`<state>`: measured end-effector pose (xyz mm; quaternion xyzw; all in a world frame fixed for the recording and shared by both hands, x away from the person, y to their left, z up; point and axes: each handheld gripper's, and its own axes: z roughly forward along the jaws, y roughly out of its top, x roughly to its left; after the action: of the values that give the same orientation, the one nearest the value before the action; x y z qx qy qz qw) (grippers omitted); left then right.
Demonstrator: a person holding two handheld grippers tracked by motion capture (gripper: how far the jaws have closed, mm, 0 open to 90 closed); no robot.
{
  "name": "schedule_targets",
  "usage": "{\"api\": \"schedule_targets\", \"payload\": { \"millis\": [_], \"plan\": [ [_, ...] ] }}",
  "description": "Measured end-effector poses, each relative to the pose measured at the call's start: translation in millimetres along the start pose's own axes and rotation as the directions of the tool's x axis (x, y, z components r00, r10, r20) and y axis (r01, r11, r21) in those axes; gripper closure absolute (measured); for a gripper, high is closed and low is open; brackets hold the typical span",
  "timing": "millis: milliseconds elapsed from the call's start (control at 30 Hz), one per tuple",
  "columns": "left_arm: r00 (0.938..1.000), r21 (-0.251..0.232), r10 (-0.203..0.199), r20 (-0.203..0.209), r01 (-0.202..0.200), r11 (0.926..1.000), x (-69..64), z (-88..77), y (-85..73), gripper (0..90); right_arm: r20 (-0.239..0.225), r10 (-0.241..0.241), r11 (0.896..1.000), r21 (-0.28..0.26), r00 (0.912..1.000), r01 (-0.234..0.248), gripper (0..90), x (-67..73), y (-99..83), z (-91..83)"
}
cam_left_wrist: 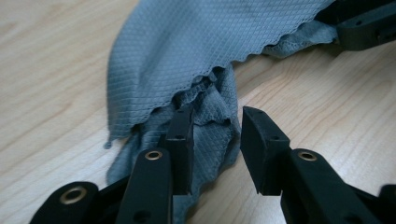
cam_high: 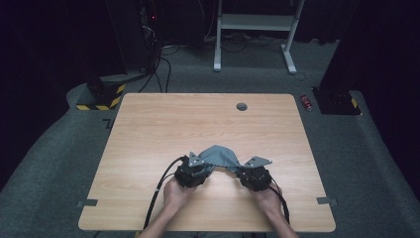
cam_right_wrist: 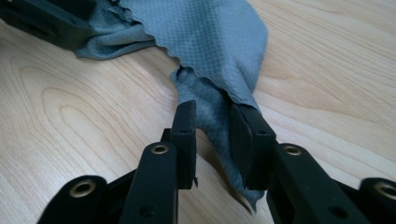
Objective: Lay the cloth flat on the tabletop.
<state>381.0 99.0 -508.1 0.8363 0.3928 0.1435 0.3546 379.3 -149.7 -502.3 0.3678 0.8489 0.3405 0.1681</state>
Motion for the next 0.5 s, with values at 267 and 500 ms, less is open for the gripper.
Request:
{"api": "schedule_targets", "payload": {
  "millis": [267, 500],
  "plan": [
    [0.9994, 0.006, 0.019, -0.028, -0.019, 0.9998, 2.4, -0.1, 0.8, 87.4, 0.015, -0.007, 0.999, 0.038, 0.9999, 0.007, 88.2, 0.0, -0.2, 14.1],
    [0.9968, -0.001, 0.014, -0.079, -0.014, 0.9999, 21.9, -17.2, 1.2, 89.2, 0.057, 0.008, 1.000, 0.014, 0.9983, -0.008, 89.2, -10.2, -1.3, 2.3]
  ]
}}
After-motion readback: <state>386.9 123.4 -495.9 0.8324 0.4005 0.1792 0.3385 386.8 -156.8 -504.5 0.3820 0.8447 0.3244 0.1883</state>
